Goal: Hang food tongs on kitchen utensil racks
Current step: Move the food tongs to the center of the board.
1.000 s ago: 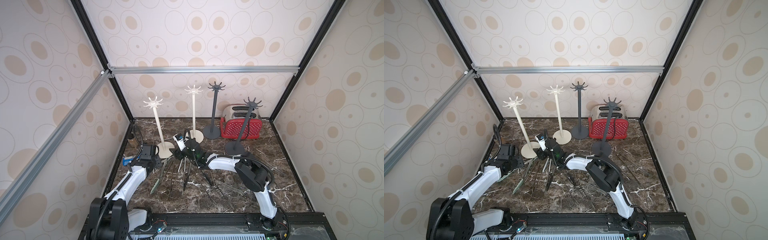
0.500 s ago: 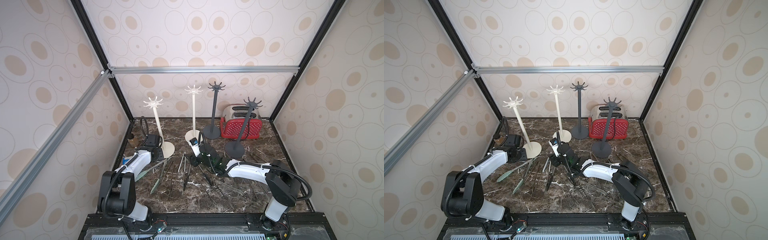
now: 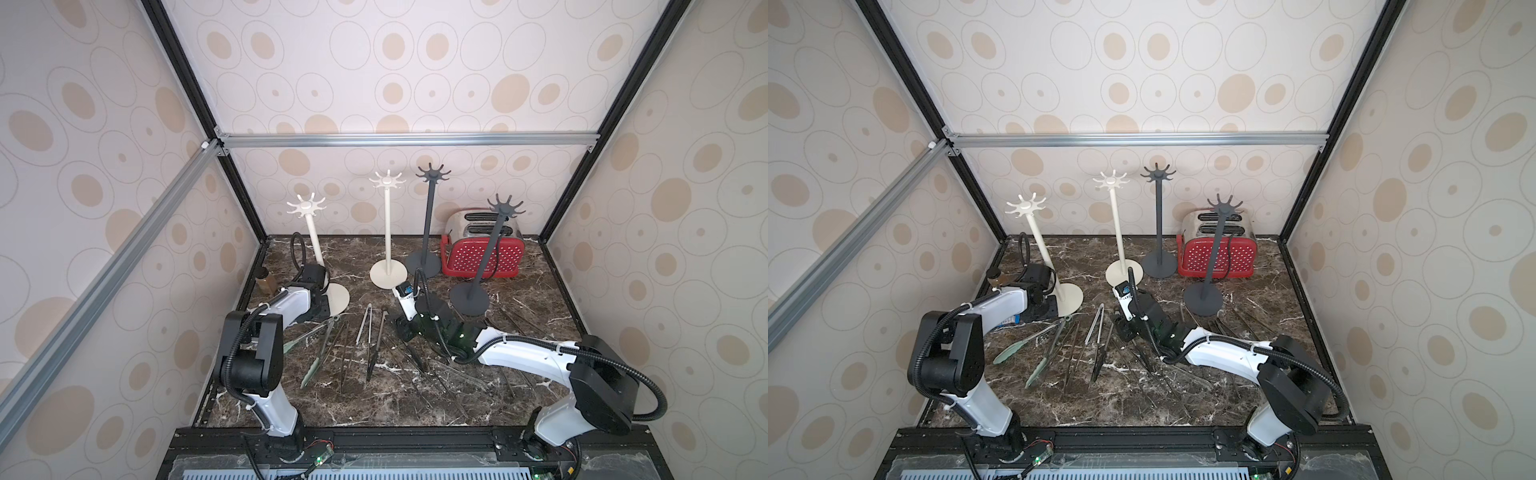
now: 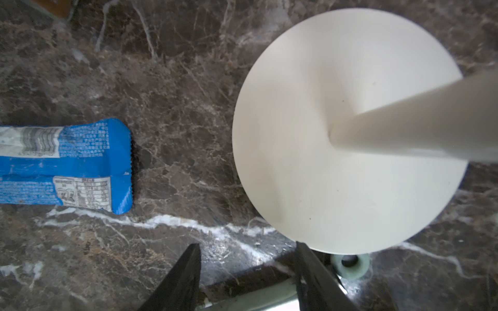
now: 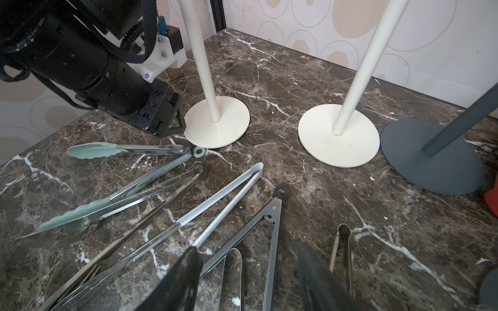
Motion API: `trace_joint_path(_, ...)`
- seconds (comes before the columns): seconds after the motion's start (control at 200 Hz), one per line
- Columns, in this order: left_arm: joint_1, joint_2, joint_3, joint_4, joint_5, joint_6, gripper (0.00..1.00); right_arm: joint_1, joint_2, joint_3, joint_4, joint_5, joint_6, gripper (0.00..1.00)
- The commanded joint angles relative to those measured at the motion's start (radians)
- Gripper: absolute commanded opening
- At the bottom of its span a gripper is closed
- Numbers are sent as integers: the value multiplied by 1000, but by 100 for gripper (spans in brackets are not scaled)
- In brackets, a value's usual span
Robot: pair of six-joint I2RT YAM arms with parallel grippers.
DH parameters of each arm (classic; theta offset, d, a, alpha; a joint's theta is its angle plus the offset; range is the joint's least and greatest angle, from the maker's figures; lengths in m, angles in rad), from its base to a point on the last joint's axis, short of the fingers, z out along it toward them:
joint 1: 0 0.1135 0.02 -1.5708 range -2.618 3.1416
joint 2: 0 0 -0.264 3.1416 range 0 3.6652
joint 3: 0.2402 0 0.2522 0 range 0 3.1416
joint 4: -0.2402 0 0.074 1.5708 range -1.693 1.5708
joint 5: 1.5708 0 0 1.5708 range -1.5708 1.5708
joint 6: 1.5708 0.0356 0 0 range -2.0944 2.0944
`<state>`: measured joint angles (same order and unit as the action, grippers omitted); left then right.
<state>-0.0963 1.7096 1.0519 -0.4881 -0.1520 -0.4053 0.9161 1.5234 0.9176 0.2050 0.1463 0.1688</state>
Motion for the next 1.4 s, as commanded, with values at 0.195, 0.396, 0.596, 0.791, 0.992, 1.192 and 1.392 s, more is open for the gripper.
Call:
trace_joint_path(0.195,4,-14,10,-132,-14,4,56,3,-50,-29,-39,34,18,60)
trace_joint_path(0.396,4,-12,-6,-174,-8,3,56,3,-76,-45,-48,52,26,60)
trace_joint_path(0.596,4,6,-15,-175,3,7,56,3,-102,-64,-56,65,26,60)
trace_joint_path(0.791,4,9,-24,-173,-5,18,57,4,-118,-72,-64,79,22,60)
trace_joint_path(0.992,4,28,-10,-181,-26,25,57,3,-131,-83,-67,82,29,60)
trace_joint_path(1.192,4,8,-28,-190,29,17,57,3,-149,-83,-82,92,26,60)
trace_joint_path(1.392,4,-19,-62,-182,73,14,57,4,-161,-85,-87,94,27,60)
